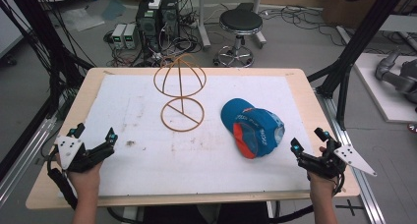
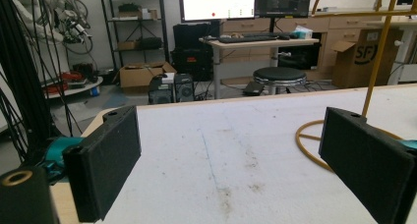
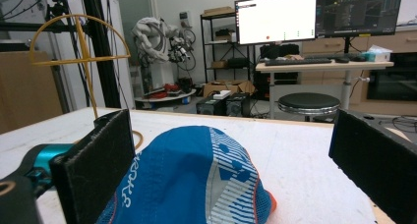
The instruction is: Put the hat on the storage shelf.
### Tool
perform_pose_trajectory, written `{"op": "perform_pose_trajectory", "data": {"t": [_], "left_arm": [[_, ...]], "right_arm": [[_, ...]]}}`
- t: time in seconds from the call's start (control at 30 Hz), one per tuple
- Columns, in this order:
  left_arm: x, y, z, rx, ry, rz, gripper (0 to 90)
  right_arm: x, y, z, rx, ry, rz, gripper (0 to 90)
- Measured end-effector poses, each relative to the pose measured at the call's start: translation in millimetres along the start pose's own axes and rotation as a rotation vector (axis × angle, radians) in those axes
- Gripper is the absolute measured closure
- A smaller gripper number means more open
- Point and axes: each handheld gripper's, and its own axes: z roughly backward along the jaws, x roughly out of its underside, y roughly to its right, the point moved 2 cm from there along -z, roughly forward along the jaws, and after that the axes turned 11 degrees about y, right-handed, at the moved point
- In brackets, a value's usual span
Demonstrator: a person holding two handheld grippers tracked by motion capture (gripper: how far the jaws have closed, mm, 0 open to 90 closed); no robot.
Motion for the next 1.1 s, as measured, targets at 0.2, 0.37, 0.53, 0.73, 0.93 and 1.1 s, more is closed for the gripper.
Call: {"op": "perform_pose_trajectory", "data": {"t": [0.2, 0.37, 0.53, 0.73, 0.93, 1.1], "left_arm": [[0.2, -0.4, 0.1, 0.001, 0.0, 0.002, 9.1], [0.2, 0.3, -0.1, 0.002, -0.001, 0.002, 9.1], [0.4, 1.3, -0.3, 0.005, -0.003, -0.001, 9.1], [0.9, 1.7, 0.4, 0.007, -0.007, -0.004, 9.1], [2.3, 2.9, 2.2, 0.013, -0.016, -0.022, 9.1], [2.3, 2.6, 5.2, 0.013, -0.018, -0.03, 9.1]], "right_arm": [[-0.6, -1.8, -1.8, -0.014, 0.004, -0.01, 3.0], [-1.7, -3.7, -3.1, -0.023, 0.009, -0.026, 3.1], [-0.3, -6.8, -7.3, -0.032, 0.006, -0.028, 3.1], [-0.2, -11.4, -14.1, -0.04, 0.001, -0.025, 3.1], [4.0, -12.7, -22.4, -0.04, -0.018, -0.033, 3.2], [9.1, -14.8, -31.1, -0.047, -0.039, -0.028, 3.9]]}}
